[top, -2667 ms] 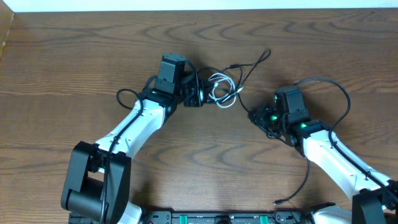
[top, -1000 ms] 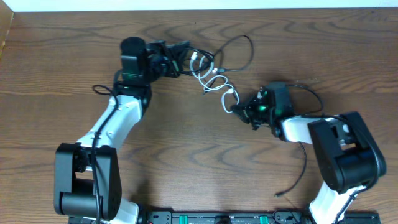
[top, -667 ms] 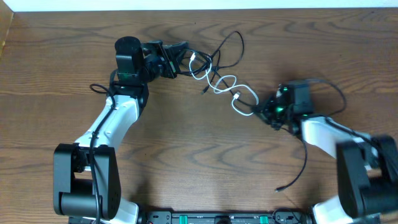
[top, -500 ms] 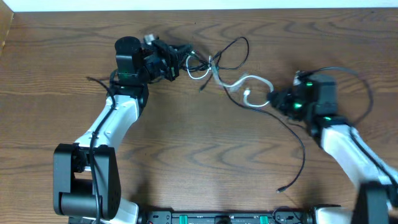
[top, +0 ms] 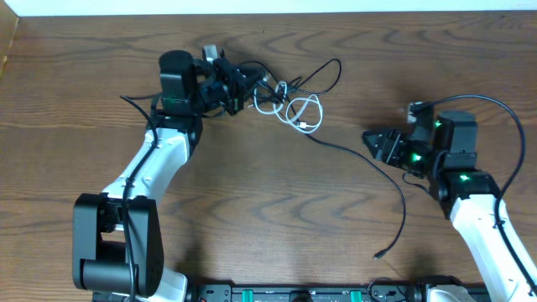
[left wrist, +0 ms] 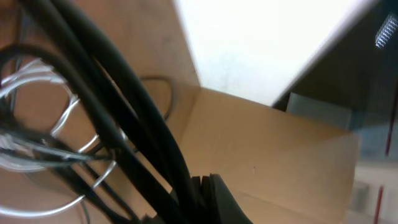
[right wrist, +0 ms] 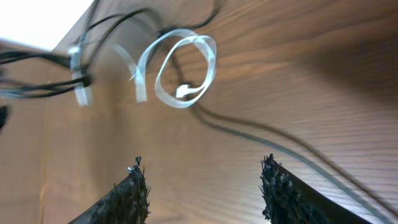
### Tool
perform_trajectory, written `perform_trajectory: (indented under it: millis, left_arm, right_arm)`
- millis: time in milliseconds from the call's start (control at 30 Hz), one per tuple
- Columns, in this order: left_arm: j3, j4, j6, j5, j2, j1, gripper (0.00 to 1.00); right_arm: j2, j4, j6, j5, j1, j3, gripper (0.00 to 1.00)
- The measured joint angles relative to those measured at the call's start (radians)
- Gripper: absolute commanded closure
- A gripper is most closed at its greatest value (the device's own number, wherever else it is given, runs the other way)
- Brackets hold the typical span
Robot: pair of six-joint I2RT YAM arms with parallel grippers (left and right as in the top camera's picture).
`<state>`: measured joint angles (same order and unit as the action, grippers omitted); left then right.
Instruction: Untangle cables
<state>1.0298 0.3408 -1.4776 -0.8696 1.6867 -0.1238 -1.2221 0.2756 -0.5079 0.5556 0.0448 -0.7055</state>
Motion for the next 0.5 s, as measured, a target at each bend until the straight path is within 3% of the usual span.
perform_trajectory:
  millis: [267,500]
  left_arm:
    - [0.0,-0.162,-0.285,0.064,0.0,-0.091,0.93]
    - [0.0,-0.162,-0.378,0.069,0.0,-0.134,0.93]
  right_arm:
    - [-0.027,-0.116,-0.089,0.02,0.187,0.0,0.42]
    - [-0.161,-0.29,-0.154,-0.076,0.331,0.0,0.45]
